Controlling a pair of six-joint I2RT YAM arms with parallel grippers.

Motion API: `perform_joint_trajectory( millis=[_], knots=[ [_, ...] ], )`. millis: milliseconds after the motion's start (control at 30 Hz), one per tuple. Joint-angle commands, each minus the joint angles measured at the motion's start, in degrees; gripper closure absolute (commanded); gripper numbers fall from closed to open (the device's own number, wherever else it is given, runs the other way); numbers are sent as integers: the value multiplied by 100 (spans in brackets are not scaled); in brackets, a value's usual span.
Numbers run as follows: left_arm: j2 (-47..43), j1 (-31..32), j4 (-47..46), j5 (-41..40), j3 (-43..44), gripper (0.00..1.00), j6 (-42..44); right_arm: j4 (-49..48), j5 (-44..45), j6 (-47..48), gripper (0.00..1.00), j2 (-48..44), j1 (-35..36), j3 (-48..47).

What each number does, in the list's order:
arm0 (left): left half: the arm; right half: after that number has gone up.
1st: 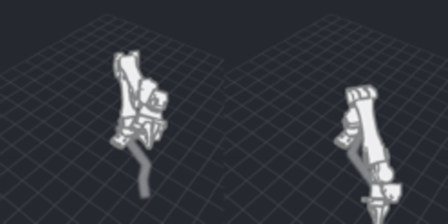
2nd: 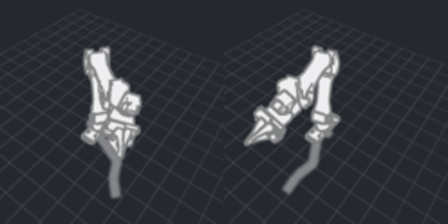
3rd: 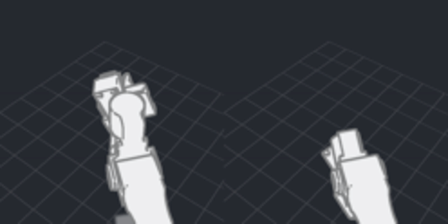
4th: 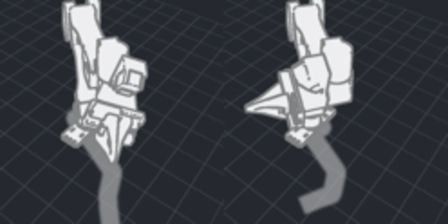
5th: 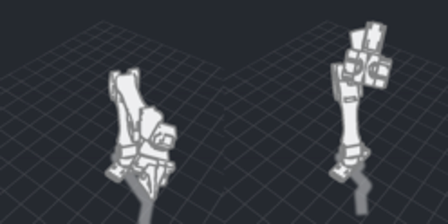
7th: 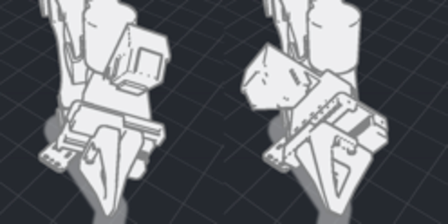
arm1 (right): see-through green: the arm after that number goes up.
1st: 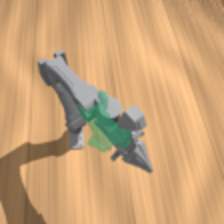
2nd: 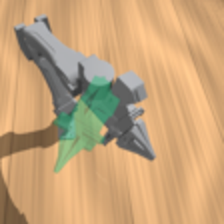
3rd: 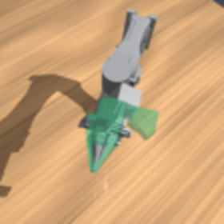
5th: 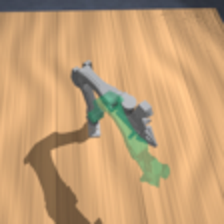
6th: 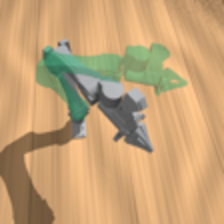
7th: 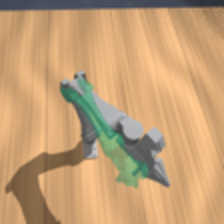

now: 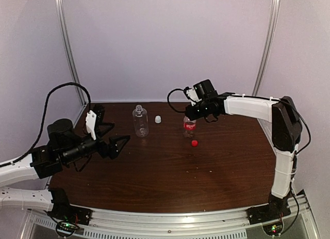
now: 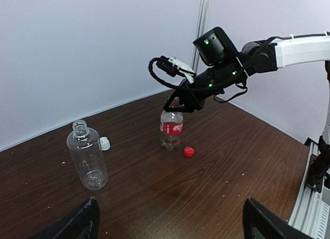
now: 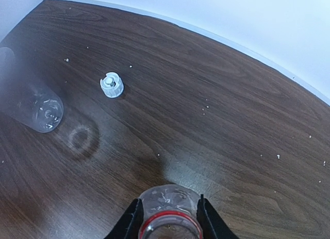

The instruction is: Unscrew the bottle caps

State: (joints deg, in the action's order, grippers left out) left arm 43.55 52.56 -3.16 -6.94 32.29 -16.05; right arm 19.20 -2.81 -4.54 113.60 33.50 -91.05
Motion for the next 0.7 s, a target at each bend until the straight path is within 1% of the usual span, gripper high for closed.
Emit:
perform_joint_trajectory(
  millis=[0, 467, 633, 667],
  knots=[
    [-30, -1, -186, -107, -35, 2, -56, -175, -16, -17, 61, -152, -27, 217],
    [-28, -1, -170, -155, -30, 2, -40, -122, 200, 5, 19, -599, -32, 411],
    [-71, -1, -121, -307, -55, 2, 17, -58, 254, -14, 4, -930, -27, 514],
    [-81, 0, -97, -354, -52, 2, 35, -45, 375, -35, 1, -1023, -32, 562]
  ],
)
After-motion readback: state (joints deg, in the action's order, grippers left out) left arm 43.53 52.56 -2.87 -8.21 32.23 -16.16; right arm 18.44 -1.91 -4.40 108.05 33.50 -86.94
